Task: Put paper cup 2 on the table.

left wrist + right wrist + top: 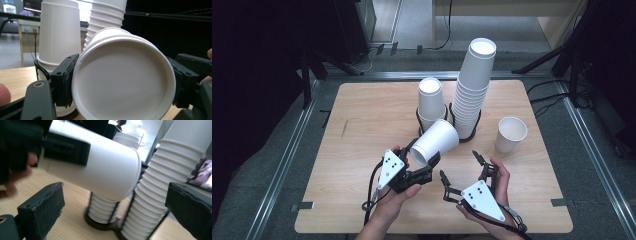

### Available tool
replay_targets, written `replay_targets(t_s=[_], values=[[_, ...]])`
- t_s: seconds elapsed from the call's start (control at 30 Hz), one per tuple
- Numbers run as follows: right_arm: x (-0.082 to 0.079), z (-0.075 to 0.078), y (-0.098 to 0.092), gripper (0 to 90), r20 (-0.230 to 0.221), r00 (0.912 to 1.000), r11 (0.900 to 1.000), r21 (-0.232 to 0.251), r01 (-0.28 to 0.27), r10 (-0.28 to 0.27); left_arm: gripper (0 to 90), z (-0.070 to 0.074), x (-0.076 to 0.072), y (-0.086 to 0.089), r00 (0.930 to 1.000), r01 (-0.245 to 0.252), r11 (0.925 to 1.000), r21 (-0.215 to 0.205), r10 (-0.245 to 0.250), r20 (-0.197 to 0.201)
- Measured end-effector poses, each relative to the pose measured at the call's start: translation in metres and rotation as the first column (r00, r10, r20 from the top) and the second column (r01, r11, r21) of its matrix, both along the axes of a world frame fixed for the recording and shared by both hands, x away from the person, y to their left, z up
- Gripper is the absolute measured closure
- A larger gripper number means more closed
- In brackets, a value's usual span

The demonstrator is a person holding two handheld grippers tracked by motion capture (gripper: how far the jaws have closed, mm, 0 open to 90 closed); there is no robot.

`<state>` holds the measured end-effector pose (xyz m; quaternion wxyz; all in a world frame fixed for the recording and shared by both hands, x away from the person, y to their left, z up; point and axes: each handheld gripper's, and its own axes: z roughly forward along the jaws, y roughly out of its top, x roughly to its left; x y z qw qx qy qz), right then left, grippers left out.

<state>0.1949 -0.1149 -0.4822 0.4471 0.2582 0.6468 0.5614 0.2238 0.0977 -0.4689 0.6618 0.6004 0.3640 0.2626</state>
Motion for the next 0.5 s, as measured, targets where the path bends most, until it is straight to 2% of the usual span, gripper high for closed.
replay_targets(t_s=[0.1, 0.23, 0.27, 0.3, 0.33, 0.5], values=[[0.000, 0.003, -0.002, 2.6, -0.051, 0.9984, 0.996, 0.090, -0.020, 0.025, 23.3, -0.001, -0.001, -0.001, 0.9999, -0.003, 0.9999, -0.014, 0.003, 0.013], [0.001, 0.007, -0.005, 2.6, -0.120, 0.9913, 0.977, 0.210, -0.028, 0.054, 23.3, -0.003, -0.001, 0.001, 0.9997, -0.007, 0.9992, -0.040, 0.008, 0.024], [0.001, 0.007, -0.005, 2.6, -0.120, 0.9913, 0.977, 0.210, -0.028, 0.054, 23.2, -0.003, -0.001, 0.001, 0.9997, -0.007, 0.9992, -0.040, 0.008, 0.024], [0.003, 0.009, -0.008, 2.7, -0.154, 0.9855, 0.963, 0.268, -0.029, 0.072, 23.3, -0.003, 0.000, 0.002, 0.9997, -0.005, 0.9988, -0.049, 0.006, 0.026], [0.003, 0.009, -0.009, 2.7, -0.160, 0.9839, 0.959, 0.282, -0.031, 0.079, 23.3, -0.003, 0.000, 0.002, 0.9995, -0.009, 0.9988, -0.047, 0.011, 0.029], [0.005, 0.012, -0.012, 2.8, -0.213, 0.9699, 0.923, 0.384, -0.029, 0.119, 23.3, -0.005, 0.000, 0.002, 0.9991, -0.005, 0.9991, -0.042, 0.007, 0.042]])
